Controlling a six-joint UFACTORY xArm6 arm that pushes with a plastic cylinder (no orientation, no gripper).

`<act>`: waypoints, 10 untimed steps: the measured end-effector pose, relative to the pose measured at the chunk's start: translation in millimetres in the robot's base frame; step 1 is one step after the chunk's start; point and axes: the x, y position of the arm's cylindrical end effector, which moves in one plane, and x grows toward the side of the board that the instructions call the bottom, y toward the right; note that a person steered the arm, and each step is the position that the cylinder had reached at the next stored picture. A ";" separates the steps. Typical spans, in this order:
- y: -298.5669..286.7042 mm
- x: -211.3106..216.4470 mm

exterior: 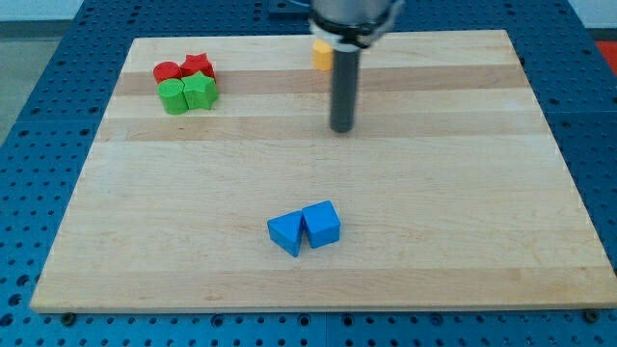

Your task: Slide the yellow heart away from the hexagon

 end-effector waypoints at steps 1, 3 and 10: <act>-51.2 -37.0; -83.0 -152.7; 10.1 -185.6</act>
